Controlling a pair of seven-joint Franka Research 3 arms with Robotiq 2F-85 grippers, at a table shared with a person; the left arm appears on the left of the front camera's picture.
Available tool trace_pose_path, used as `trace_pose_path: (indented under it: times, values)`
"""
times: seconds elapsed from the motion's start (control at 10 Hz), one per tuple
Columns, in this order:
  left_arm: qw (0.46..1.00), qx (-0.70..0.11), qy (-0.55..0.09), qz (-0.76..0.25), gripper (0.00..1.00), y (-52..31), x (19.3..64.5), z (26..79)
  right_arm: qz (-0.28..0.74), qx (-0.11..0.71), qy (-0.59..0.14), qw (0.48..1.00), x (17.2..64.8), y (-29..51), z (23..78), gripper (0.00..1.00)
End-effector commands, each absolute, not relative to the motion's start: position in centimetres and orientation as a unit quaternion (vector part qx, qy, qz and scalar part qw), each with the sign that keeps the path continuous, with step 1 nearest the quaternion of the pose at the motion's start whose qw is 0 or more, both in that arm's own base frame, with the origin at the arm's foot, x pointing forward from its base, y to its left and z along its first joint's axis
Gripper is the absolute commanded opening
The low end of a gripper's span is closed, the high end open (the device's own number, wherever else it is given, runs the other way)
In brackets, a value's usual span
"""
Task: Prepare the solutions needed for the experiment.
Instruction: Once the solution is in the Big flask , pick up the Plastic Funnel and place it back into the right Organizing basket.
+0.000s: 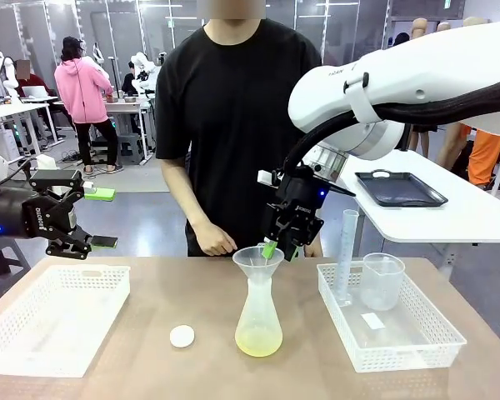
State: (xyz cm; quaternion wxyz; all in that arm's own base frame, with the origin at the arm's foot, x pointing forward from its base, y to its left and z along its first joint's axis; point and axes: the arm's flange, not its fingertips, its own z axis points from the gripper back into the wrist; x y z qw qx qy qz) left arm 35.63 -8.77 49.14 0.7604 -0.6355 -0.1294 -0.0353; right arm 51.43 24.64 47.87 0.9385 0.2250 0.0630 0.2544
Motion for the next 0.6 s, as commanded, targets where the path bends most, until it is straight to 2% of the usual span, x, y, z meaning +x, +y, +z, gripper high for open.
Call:
trace_pose_path:
  times: [0.0,0.3,0.5]
  values:
    - [0.760,-0.635,-0.134,-0.035,1.00,-8.87,35.67,49.34,0.257,0.244,0.073,0.932,52.36,24.58,47.64,0.60]
    - [0.760,-0.635,-0.134,-0.035,1.00,-8.87,35.67,49.34,0.235,0.250,0.084,0.936,52.82,25.00,47.04,0.60]
    - [0.760,-0.635,-0.134,-0.035,1.00,-8.87,35.67,49.34,0.218,0.235,0.096,0.942,52.98,25.19,46.79,0.42]
